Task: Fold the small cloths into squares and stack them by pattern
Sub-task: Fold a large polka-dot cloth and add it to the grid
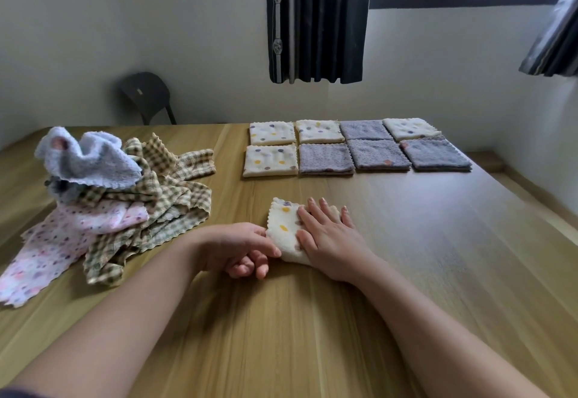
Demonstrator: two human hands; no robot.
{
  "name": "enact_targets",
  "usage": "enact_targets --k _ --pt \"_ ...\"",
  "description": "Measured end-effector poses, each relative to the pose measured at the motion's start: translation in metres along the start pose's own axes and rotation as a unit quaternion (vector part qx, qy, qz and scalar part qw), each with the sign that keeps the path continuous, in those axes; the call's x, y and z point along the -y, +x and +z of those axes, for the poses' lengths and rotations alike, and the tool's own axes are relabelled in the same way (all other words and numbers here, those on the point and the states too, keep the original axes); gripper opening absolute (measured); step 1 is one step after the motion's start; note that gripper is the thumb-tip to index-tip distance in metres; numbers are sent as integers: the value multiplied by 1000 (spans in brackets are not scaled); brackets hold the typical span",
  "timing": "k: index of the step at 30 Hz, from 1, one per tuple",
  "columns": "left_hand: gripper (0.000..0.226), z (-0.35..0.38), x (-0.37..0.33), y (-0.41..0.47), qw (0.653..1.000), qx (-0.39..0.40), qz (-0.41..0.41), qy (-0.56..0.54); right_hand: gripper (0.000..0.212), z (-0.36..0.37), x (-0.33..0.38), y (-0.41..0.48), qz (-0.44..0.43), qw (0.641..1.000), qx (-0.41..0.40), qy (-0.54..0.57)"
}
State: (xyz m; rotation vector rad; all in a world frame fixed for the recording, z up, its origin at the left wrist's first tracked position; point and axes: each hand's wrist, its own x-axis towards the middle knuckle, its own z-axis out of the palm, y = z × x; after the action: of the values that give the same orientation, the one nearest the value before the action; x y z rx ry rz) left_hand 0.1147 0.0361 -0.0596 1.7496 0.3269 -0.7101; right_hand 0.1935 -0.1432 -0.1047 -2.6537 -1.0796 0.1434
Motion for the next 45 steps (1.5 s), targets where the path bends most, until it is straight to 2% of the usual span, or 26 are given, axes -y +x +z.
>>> enact_targets --k 3,6,9,14,16,20,23,27,29,31,33,34,35,38,41,43,45 --pt "26 -3 -8 1 999 37 -13 12 51 -1 -1 0 -3 1000 1 -2" --pt "12 -5 -13 3 996 75 -22 32 53 -1 -2 2 -5 1000 3 -6" --pt "8 -10 -11 6 996 71 -30 48 54 0 -2 2 -7 1000 6 -5" --pt "34 -9 -6 2 998 55 -20 -33 56 2 -4 2 -6 1000 -2 -20" --pt "36 -4 -7 3 999 17 -26 -33 56 2 -4 2 -3 1000 -4 -19" --pt "16 3 -9 6 998 -47 14 -44 55 2 -3 -1 -7 1000 4 -13" --pt "7 7 -7 2 997 -70 -11 -16 55 1 -2 0 -6 1000 -2 -11" --pt "17 11 0 -4 990 -122 -68 12 54 2 -1 0 -4 1000 -3 -7" --pt "19 13 5 -8 981 -180 -71 23 54 3 0 0 -4 1000 -3 -6" --pt "19 18 10 -9 944 -316 2 94 54 3 -1 0 -4 1000 -18 -14" --pt "22 29 14 -8 840 -466 109 256 57 1 1 1 -13 999 -43 -27" --pt "26 38 12 -6 788 -500 137 332 60 1 1 2 -20 998 -49 -28" --pt "32 46 13 -1 758 -509 142 381 59 1 2 2 -23 998 -46 -23" --pt "41 49 24 21 724 -522 109 438 51 1 2 0 25 999 -26 -22" --pt "41 40 29 29 683 -584 173 403 57 -7 2 -3 91 990 -44 -95" --pt "48 40 29 32 691 -584 187 381 59 -9 5 -5 44 993 -54 -90" --pt "52 44 29 35 720 -557 143 388 54 -7 10 -9 -5 998 -37 -43"
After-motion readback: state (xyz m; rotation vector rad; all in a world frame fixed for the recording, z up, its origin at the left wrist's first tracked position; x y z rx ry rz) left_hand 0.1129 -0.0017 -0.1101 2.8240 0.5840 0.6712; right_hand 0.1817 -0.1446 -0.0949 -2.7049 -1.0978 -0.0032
